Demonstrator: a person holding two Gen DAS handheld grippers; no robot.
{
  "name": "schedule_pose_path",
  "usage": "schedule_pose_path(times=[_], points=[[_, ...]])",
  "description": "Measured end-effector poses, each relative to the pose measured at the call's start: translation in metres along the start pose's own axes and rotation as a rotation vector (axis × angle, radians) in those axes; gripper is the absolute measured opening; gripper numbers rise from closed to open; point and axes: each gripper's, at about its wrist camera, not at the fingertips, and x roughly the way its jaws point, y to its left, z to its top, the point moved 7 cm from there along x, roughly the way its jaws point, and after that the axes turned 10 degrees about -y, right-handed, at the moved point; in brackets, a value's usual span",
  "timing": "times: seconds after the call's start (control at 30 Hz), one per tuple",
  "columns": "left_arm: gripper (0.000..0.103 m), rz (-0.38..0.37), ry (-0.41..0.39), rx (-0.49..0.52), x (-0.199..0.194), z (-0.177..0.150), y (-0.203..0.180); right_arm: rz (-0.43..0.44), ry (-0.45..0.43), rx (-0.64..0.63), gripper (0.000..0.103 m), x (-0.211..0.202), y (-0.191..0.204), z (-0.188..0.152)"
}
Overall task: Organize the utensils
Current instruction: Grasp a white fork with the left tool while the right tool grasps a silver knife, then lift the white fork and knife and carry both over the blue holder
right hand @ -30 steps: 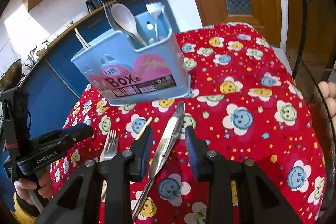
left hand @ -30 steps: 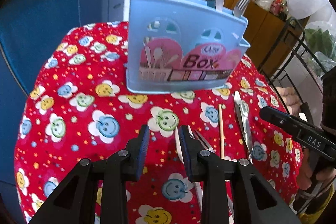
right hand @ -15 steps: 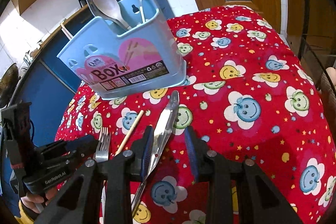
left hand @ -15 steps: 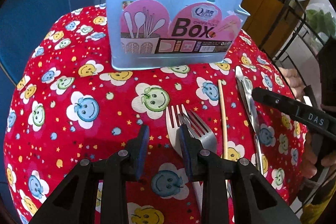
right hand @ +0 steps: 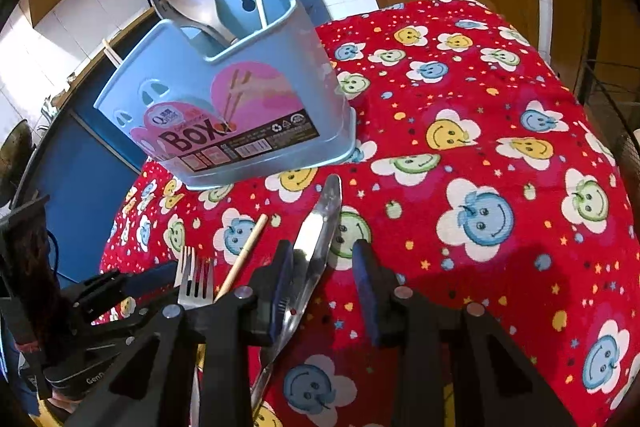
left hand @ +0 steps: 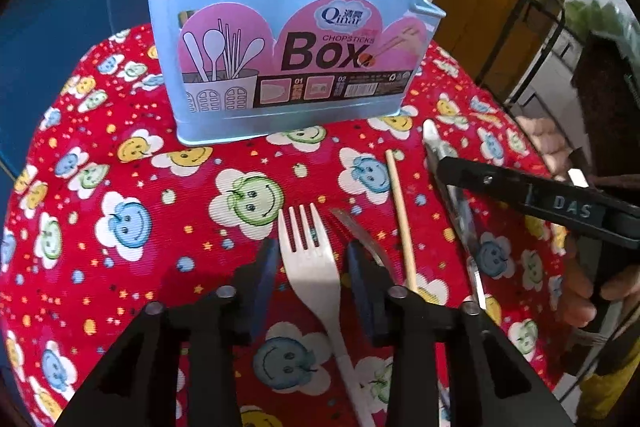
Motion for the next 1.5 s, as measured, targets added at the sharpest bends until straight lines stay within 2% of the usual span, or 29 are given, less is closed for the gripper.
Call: schedule_pose_path(times=[0.07,0.2,0.27,0.33,0.47,0.6,0.63,0.77,0.87,1.0,1.1,1.2,1.4,1.5], points=[[0.027,-0.037,0.005,-0.042,-0.002,0.001,0.005,0.008,0.002,0.008,0.032,0.002,-0.001,0.001],[0.026,-0.077,0.002,-0.083,-0.003,0.001,0.008,0.012,0.008,0.015,0.014,0.004,-0.004,0.002],[0.026,-0.085,-0.002,-0.081,-0.005,0.001,0.006,0.022,0.007,0.016,0.013,0.004,-0.004,0.001],[0.026,-0.097,-0.005,-0.073,-0.007,0.000,0.004,0.028,-0.002,0.004,0.008,0.003,-0.002,0.002],[0.025,-0.102,-0.004,-0.052,-0.007,0.000,-0.004,0.031,-0.015,-0.013,0.007,0.000,0.001,0.003],[0.025,-0.060,-0.027,-0.052,-0.006,0.004,-0.004,0.036,-0.022,-0.015,0.006,-0.004,0.002,0.002],[0.009,-0.045,-0.038,-0.056,-0.007,0.005,0.000,0.039,-0.028,-0.015,0.006,-0.006,0.003,0.003],[0.004,-0.054,-0.058,-0.101,-0.015,0.010,0.014,0.058,-0.056,-0.021,0.005,-0.016,0.006,0.006],[0.003,-0.053,-0.059,-0.100,-0.019,0.011,0.022,0.074,-0.077,-0.032,0.004,-0.023,0.012,0.009],[0.004,-0.074,-0.020,-0.094,-0.014,0.006,0.017,0.070,-0.095,-0.064,0.004,-0.028,0.019,0.011],[0.005,-0.053,-0.001,-0.069,-0.010,0.002,0.015,0.074,-0.102,-0.080,0.004,-0.032,0.023,0.012],[0.010,-0.030,0.009,-0.044,-0.006,-0.002,0.013,0.075,-0.108,-0.095,0.004,-0.034,0.025,0.012],[0.011,-0.026,0.025,-0.071,-0.003,-0.003,0.014,0.084,-0.110,-0.095,0.004,-0.036,0.026,0.011],[0.015,-0.027,0.036,-0.076,-0.005,-0.004,0.015,0.086,-0.113,-0.099,0.004,-0.038,0.026,0.011]])
